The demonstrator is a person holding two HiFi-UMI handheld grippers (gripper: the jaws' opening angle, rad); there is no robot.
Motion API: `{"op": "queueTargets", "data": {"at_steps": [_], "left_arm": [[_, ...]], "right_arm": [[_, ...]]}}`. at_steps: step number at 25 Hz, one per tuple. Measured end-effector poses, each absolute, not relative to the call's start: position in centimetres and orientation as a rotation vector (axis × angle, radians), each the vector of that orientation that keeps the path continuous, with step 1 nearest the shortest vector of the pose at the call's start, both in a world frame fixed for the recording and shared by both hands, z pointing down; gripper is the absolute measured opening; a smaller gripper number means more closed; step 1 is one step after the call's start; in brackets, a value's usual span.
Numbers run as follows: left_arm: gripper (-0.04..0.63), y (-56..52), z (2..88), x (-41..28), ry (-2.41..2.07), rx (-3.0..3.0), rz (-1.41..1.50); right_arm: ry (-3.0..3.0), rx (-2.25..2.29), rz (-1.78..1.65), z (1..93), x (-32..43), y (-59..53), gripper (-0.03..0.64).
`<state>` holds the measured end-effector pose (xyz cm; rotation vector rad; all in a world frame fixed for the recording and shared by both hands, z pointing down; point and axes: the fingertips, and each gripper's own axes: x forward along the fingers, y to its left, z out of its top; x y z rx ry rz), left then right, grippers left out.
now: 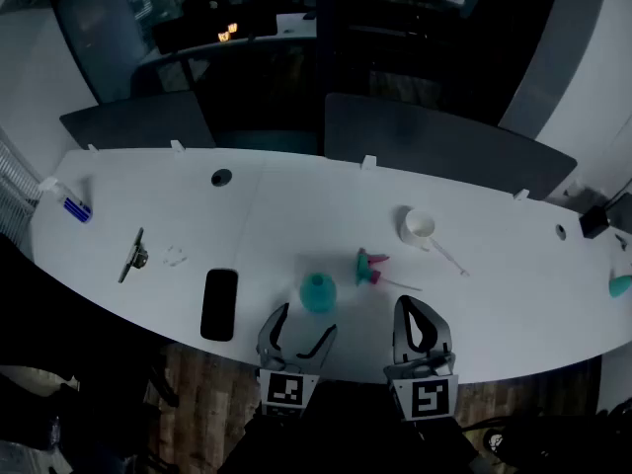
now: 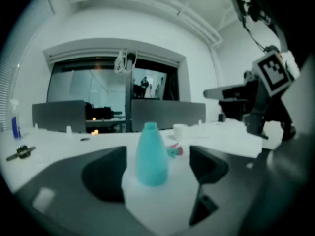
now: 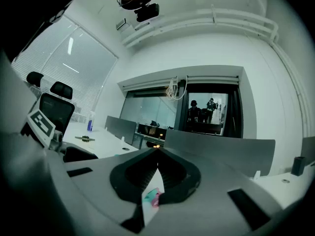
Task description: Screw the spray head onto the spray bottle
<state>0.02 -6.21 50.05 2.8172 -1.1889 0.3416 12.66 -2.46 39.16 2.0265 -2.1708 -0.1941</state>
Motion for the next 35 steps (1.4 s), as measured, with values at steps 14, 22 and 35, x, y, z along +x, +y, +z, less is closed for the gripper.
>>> {"op": "queueTargets", "data": {"at_steps": [14,22,35], "left_arm": [[0.491,-12.6,56.3,4.7,-1.052,2.73,0.53],[0.402,-12.5,56.8,5.2,-1.003,2.74,0.588],[0.4,-11.7,56.7,5.7,-0.961,2.761,0.59]], "right_arm": [[-2.193,1.888,-0.15,40.1,14.4,-6.7,0.005],[-2.18,1.797,-0.088,41.8,16.3,-8.1,0.005],[-2.083,0.744,0.307,52.1,13.6,-10.7,0.12]]}}
